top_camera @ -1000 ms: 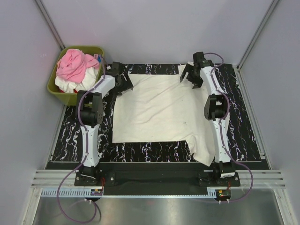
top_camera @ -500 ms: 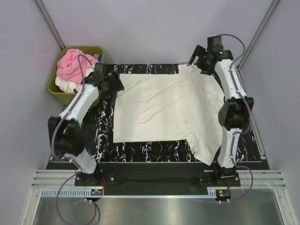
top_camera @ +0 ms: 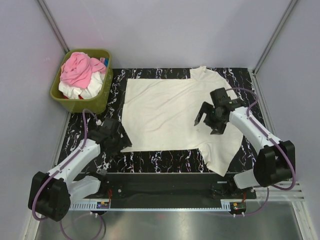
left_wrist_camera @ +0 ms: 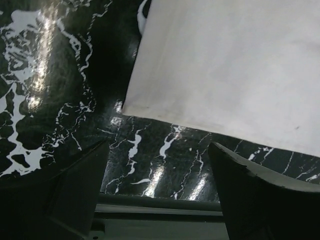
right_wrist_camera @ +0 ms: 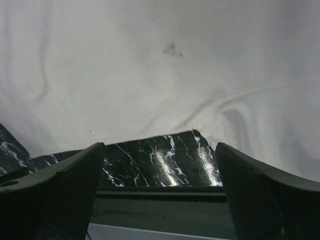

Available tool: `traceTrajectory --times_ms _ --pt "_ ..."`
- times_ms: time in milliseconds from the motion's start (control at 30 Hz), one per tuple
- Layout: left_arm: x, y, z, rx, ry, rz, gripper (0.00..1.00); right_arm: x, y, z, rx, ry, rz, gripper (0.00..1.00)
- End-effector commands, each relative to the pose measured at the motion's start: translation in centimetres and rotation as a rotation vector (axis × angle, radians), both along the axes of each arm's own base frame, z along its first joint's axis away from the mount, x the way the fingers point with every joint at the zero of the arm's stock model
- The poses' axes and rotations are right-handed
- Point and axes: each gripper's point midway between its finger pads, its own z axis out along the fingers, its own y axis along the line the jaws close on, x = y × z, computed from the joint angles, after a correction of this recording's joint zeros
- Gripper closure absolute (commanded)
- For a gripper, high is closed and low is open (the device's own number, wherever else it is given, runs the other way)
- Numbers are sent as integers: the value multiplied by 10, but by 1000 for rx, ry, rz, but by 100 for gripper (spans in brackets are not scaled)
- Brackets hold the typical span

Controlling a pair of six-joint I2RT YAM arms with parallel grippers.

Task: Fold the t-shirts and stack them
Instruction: Flatten the tshirt out, then fold the tshirt

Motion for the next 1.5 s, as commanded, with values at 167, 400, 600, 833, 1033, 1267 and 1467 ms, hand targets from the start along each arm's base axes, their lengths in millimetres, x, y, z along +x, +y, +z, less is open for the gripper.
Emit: traceTrajectory --times_ms 167,400,600,833,1033,1267,1467 --pt "7 13 -24 25 -74 123 21 -53 2 17 100 -59 -38 0" --pt "23 17 -36 74 -89 135 30 -84 -34 1 35 43 -195 0" --pt "33 16 -50 90 -93 123 54 -113 -58 -21 -15 168 -360 0" --pt "34 18 -56 86 -121 136 94 -165 -62 -42 17 284 -524 0" --pt "35 21 -54 74 -165 159 98 -172 -57 -46 60 286 -544 5" --pt "35 21 -55 73 -172 155 98 -172 -34 -78 112 469 -501 25" --pt "36 21 -54 68 -179 160 98 -160 -37 -97 108 450 -575 26"
